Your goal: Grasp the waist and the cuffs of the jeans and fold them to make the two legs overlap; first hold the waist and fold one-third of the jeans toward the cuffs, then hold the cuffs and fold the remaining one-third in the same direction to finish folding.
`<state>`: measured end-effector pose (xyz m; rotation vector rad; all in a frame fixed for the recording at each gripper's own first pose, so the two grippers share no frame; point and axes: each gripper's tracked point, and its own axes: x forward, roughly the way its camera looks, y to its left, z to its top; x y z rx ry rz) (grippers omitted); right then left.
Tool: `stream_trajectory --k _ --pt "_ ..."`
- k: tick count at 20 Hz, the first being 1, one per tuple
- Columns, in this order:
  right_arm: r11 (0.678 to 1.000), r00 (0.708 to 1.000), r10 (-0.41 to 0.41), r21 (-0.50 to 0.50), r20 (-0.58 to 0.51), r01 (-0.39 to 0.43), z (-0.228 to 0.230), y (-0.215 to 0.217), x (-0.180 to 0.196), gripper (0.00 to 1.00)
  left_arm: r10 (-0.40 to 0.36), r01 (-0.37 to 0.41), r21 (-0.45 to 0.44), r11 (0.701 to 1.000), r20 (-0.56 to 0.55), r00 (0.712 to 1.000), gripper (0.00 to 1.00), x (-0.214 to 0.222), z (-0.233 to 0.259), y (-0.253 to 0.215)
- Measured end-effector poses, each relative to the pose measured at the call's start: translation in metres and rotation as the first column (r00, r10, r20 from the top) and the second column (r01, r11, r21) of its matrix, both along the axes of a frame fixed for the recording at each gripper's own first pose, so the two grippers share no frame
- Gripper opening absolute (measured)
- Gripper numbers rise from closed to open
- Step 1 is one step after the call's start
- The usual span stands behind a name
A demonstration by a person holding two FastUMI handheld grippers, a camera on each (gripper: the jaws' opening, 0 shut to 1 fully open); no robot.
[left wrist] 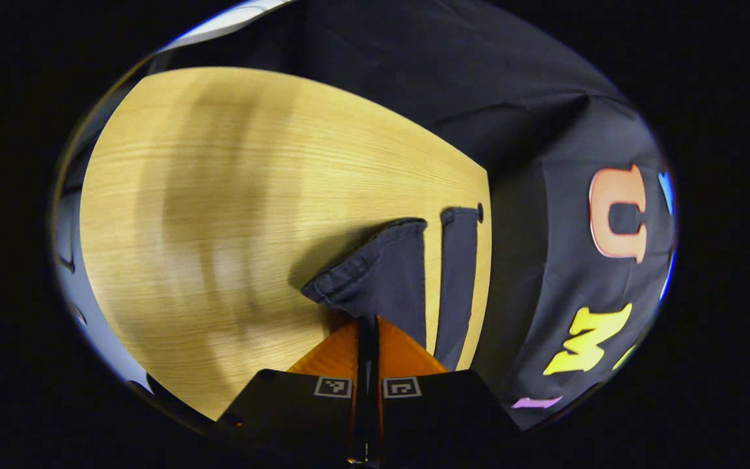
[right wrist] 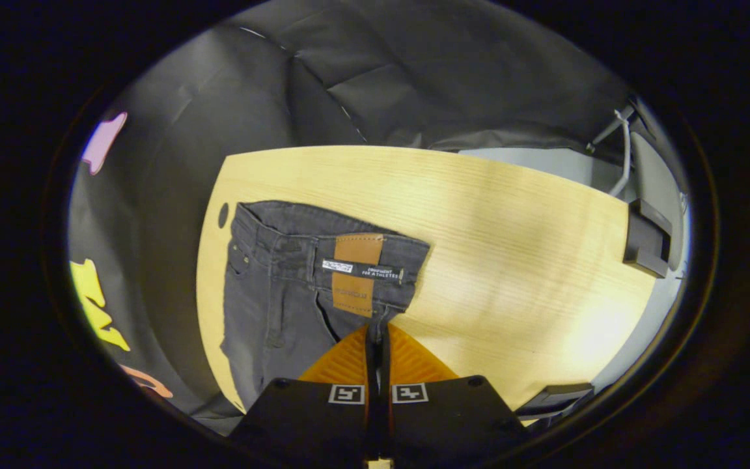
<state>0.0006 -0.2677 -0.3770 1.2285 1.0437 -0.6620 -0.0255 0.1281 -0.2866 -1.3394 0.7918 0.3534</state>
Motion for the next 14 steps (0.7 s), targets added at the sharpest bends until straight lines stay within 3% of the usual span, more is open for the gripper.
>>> stream_trajectory --k 2,5,9,14 --pt "1.000 0.998 0.010 0.000 0.059 -0.010 0.016 0.000 0.004 0.00 -0.086 0.085 0.081 0.993 0.016 0.996 0.03 0.006 0.019 -0.003" --pt "1.000 0.991 0.026 0.005 0.135 -0.027 0.044 0.001 0.020 0.00 -0.209 0.208 0.200 0.958 -0.015 0.978 0.03 0.020 0.032 -0.003" --pt "0.999 0.976 0.025 0.028 0.216 -0.032 0.073 0.000 0.051 0.00 -0.291 0.287 0.252 0.924 -0.021 0.957 0.04 0.061 0.053 -0.008" --pt "0.994 0.955 0.106 -0.017 0.277 -0.105 0.095 0.011 0.113 0.00 -0.356 0.354 0.284 0.891 -0.047 0.933 0.04 0.109 0.068 0.000"
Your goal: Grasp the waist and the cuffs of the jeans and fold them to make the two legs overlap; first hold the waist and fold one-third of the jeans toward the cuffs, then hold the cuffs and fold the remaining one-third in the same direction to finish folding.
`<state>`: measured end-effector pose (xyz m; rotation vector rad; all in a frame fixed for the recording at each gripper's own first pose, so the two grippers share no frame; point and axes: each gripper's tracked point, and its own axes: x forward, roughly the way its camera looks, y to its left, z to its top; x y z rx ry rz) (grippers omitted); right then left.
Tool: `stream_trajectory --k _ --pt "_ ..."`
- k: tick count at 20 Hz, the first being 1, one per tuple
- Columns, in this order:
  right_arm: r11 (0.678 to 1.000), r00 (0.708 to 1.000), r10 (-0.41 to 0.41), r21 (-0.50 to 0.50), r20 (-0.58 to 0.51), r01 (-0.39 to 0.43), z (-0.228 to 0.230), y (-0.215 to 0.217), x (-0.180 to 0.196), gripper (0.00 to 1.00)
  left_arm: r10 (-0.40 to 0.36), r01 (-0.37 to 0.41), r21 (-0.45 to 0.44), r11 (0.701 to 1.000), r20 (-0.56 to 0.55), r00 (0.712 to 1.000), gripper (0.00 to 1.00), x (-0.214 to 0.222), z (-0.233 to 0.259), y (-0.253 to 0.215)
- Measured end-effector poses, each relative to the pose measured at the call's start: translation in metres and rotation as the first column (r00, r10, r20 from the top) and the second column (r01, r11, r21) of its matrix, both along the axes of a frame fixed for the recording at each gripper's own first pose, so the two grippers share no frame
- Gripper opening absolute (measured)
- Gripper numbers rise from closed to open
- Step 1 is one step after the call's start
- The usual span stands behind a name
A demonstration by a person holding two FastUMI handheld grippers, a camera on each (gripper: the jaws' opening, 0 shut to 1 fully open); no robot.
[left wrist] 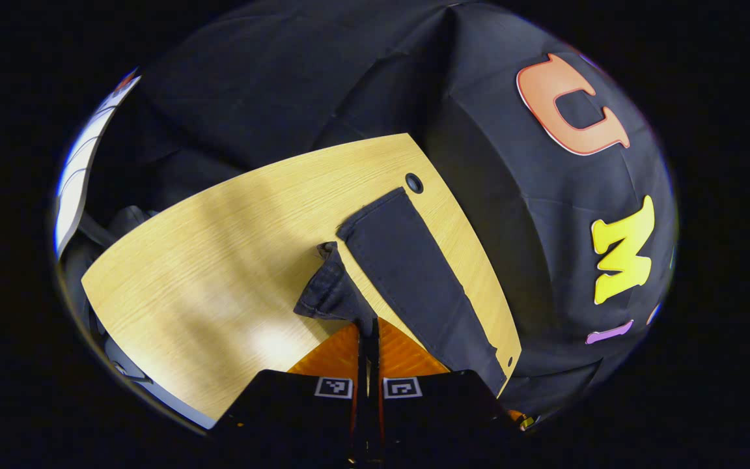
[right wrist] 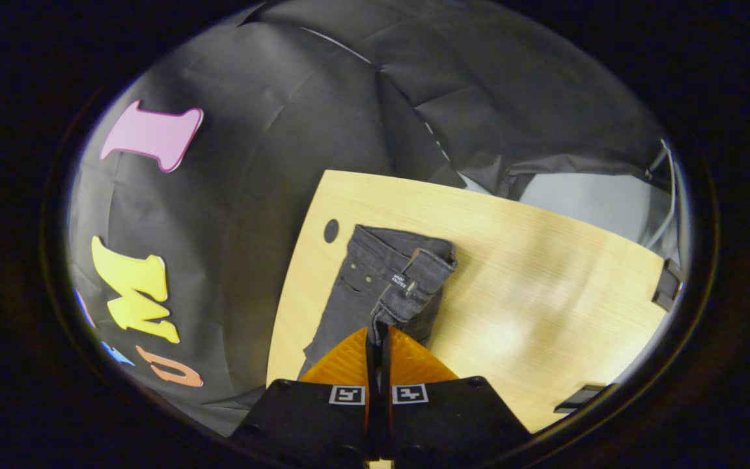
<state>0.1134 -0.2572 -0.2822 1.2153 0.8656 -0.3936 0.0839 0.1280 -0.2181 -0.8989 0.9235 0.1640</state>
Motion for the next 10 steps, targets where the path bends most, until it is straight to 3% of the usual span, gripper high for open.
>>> stream_trajectory --k 2,3,10 --pt "0.999 0.999 0.031 -0.012 0.017 -0.031 0.005 0.002 0.025 0.05 -0.032 0.033 0.019 0.999 -0.006 0.999 0.04 0.021 0.003 -0.001" --pt "0.999 0.999 0.031 -0.011 0.023 -0.031 0.006 0.001 0.037 0.01 -0.047 0.048 0.027 0.998 -0.017 0.999 0.04 0.031 0.000 -0.001" --pt "0.996 0.995 0.088 -0.034 0.037 -0.087 -0.015 0.005 0.123 0.00 -0.047 0.045 -0.017 0.999 -0.090 0.995 0.03 0.111 -0.010 -0.008"
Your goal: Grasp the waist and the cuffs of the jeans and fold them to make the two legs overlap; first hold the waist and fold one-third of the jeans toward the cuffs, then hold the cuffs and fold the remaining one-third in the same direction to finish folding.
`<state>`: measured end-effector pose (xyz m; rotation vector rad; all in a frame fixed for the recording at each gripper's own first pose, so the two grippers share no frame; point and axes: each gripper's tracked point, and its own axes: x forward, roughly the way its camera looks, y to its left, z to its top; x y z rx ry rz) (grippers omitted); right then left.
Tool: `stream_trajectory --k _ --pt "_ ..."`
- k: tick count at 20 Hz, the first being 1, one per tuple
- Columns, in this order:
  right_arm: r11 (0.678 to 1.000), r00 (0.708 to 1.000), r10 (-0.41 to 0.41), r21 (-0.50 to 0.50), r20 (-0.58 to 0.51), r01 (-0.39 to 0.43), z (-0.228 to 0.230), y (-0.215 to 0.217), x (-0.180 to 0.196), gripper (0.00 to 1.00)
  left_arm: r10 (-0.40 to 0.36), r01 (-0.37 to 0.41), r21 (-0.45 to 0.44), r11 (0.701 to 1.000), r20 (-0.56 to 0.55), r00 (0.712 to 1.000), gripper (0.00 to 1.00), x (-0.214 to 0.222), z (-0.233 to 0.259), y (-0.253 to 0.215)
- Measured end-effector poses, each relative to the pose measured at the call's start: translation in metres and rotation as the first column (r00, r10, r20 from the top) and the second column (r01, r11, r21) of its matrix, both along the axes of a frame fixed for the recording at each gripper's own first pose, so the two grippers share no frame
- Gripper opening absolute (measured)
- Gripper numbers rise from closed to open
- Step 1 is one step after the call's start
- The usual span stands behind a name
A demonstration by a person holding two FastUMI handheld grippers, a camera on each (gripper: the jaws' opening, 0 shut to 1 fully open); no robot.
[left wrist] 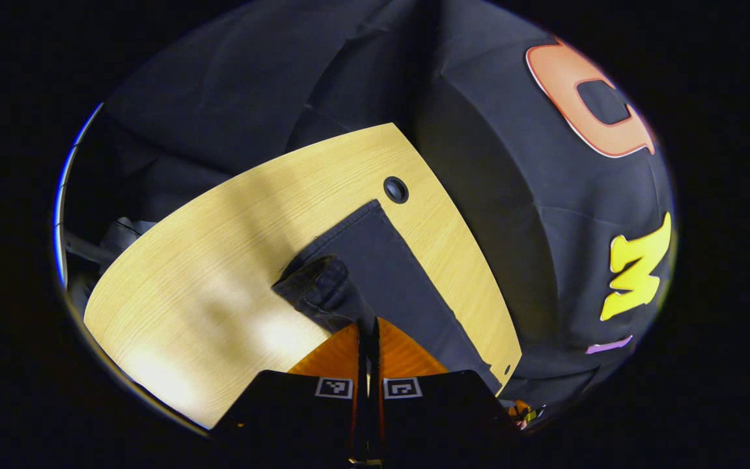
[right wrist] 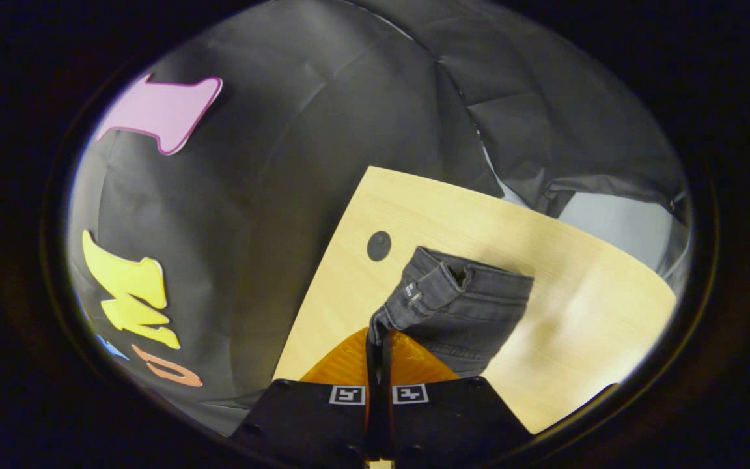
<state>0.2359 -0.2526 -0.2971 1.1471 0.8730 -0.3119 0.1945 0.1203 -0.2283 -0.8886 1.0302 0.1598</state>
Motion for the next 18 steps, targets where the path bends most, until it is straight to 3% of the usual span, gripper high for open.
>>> stream_trajectory --k 6,12,16,17,18 --pt "0.998 0.999 0.043 -0.043 -0.003 -0.043 -0.044 0.004 0.047 0.00 -0.062 0.066 0.078 0.995 -0.057 0.996 0.04 0.065 -0.057 -0.013" --pt "0.989 0.993 0.103 -0.106 -0.049 -0.108 -0.084 0.005 0.064 0.00 -0.071 0.083 0.100 0.992 -0.114 0.991 0.05 0.091 -0.091 -0.021" --pt "0.989 0.994 0.098 -0.102 -0.054 -0.103 -0.091 0.007 0.067 0.05 -0.091 0.106 0.121 0.987 -0.124 0.988 0.09 0.093 -0.092 -0.026" --pt "0.989 0.994 0.100 -0.101 -0.051 -0.105 -0.091 0.007 0.067 0.09 -0.106 0.119 0.120 0.986 -0.115 0.988 0.11 0.095 -0.088 -0.030" --pt "0.989 0.993 0.104 -0.102 -0.049 -0.109 -0.090 0.008 0.067 0.05 -0.120 0.129 0.102 0.986 -0.088 0.989 0.33 0.099 -0.079 -0.039"
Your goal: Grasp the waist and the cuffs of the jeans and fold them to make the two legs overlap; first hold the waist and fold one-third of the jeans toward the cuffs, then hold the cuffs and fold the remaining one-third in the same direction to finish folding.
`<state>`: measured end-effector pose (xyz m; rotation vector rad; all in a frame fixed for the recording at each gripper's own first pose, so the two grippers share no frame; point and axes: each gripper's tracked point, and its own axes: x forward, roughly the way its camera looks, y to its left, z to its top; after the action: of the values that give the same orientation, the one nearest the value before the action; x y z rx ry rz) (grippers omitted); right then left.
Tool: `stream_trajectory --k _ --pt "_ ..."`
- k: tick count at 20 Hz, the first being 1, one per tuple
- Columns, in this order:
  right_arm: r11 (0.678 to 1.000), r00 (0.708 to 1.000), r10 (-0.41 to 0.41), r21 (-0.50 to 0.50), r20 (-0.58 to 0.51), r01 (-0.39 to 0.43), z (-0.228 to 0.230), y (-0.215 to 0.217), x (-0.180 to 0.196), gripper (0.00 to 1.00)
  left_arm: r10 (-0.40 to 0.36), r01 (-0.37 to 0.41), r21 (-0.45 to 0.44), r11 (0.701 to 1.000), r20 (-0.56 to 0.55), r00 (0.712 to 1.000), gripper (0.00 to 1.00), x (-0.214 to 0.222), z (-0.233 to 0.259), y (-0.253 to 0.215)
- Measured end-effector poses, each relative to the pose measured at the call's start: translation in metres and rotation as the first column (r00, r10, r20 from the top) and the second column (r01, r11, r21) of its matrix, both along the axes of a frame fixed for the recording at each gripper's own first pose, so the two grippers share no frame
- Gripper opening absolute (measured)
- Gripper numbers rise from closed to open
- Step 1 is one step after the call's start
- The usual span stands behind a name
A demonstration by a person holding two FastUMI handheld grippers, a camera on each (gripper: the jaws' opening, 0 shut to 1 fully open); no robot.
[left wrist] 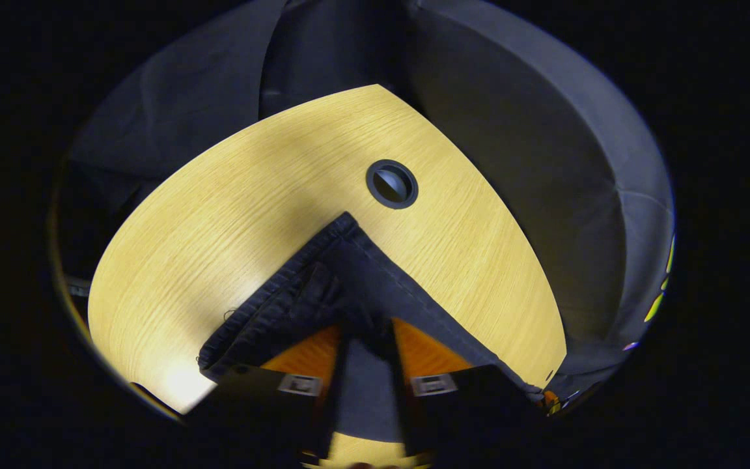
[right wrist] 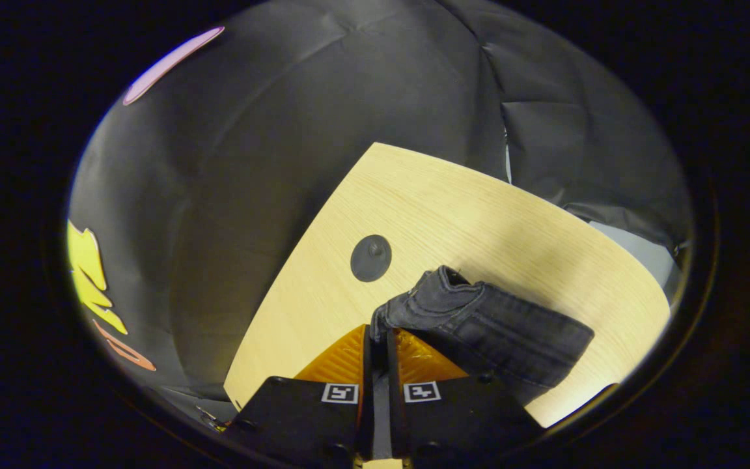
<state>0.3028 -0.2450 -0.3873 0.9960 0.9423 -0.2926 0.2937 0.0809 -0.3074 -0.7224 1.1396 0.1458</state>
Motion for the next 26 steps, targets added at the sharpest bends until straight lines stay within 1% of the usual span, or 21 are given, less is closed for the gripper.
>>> stream_trajectory --k 1,2,3,5,6,7,8,9,10,11,12,13,14,15,17,19,20,21,22,23,26 --pt "1.000 1.000 0.003 0.010 0.018 -0.003 0.004 0.000 0.001 0.11 -0.015 0.015 0.005 1.000 0.013 1.000 0.56 0.002 0.009 -0.006" --pt "1.000 0.999 -0.003 0.022 0.039 0.002 0.010 0.003 0.004 0.14 -0.026 0.026 0.032 0.999 0.015 1.000 0.78 0.004 0.015 -0.010" --pt "1.000 0.997 -0.022 0.021 0.070 0.021 0.018 -0.001 0.007 0.26 -0.036 0.034 0.052 0.998 0.027 0.999 1.00 0.006 0.024 -0.013" --pt "0.999 0.993 -0.039 0.009 0.109 0.039 0.034 -0.008 0.006 0.49 -0.044 0.040 0.076 0.996 0.049 0.998 1.00 0.012 0.046 -0.021" --pt "1.000 0.992 -0.030 -0.005 0.123 0.031 0.041 -0.010 0.004 0.60 -0.051 0.045 0.086 0.995 0.068 0.996 1.00 0.014 0.061 -0.026" --pt "0.999 0.991 -0.010 -0.041 0.133 0.015 0.048 -0.012 0.000 0.72 -0.057 0.049 0.097 0.994 0.090 0.994 1.00 0.016 0.078 -0.030" --pt "0.996 0.989 0.019 -0.092 0.145 -0.005 0.057 -0.015 -0.008 0.73 -0.061 0.048 0.113 0.992 0.120 0.991 1.00 0.019 0.099 -0.035" --pt "0.988 0.986 0.058 -0.152 0.156 -0.034 0.068 -0.016 -0.016 0.82 -0.070 0.050 0.127 0.991 0.161 0.984 1.00 0.021 0.123 -0.042" --pt "0.972 0.978 0.110 -0.226 0.176 -0.068 0.083 -0.017 -0.026 0.82 -0.087 0.059 0.132 0.990 0.224 0.971 1.00 0.023 0.151 -0.054" --pt "0.946 0.968 0.161 -0.309 0.192 -0.096 0.099 -0.017 -0.033 0.76 -0.105 0.068 0.135 0.988 0.291 0.951 1.00 0.023 0.184 -0.069" --pt "0.916 0.953 0.213 -0.383 0.214 -0.119 0.119 -0.016 -0.046 0.88 -0.133 0.082 0.151 0.985 0.368 0.920 1.00 0.003 0.206 -0.072" --pt "0.884 0.936 0.260 -0.448 0.237 -0.132 0.140 -0.012 -0.060 0.82 -0.175 0.108 0.175 0.979 0.435 0.883 1.00 -0.005 0.226 -0.080" --pt "0.858 0.917 0.301 -0.494 0.262 -0.140 0.161 -0.004 -0.072 0.90 -0.231 0.141 0.214 0.967 0.487 0.842 1.00 -0.016 0.260 -0.099" --pt "0.840 0.896 0.334 -0.523 0.293 -0.142 0.183 0.005 -0.087 0.91 -0.290 0.165 0.273 0.948 0.522 0.802 1.00 -0.030 0.293 -0.108" --pt "0.818 0.854 0.376 -0.562 0.360 -0.123 0.228 0.025 -0.120 0.91 -0.379 0.164 0.383 0.909 0.594 0.710 0.99 -0.055 0.334 -0.126" --pt "0.795 0.815 0.407 -0.599 0.413 -0.094 0.265 0.036 -0.161 0.91 -0.405 0.094 0.451 0.888 0.668 0.624 0.99 -0.083 0.368 -0.140" --pt "0.780 0.799 0.427 -0.619 0.423 -0.089 0.277 0.043 -0.182 0.84 -0.406 0.048 0.470 0.882 0.703 0.584 0.99 -0.102 0.383 -0.148" --pt "0.761 0.802 0.431 -0.644 0.415 -0.075 0.284 0.046 -0.202 0.95 -0.405 0.008 0.481 0.877 0.728 0.553 0.99 -0.118 0.389 -0.154" --pt "0.743 0.802 0.432 -0.667 0.412 -0.058 0.288 0.048 -0.216 0.97 -0.408 -0.023 0.496 0.868 0.739 0.536 0.98 -0.135 0.389 -0.160" --pt "0.736 0.801 0.432 -0.675 0.415 -0.048 0.294 0.053 -0.225 0.98 -0.407 -0.050 0.505 0.862 0.747 0.526 0.98 -0.154 0.387 -0.170" --pt "0.730 0.805 0.426 -0.683 0.413 -0.036 0.297 0.063 -0.251 0.98 -0.376 -0.083 0.484 0.871 0.765 0.523 0.98 -0.185 0.376 -0.193"
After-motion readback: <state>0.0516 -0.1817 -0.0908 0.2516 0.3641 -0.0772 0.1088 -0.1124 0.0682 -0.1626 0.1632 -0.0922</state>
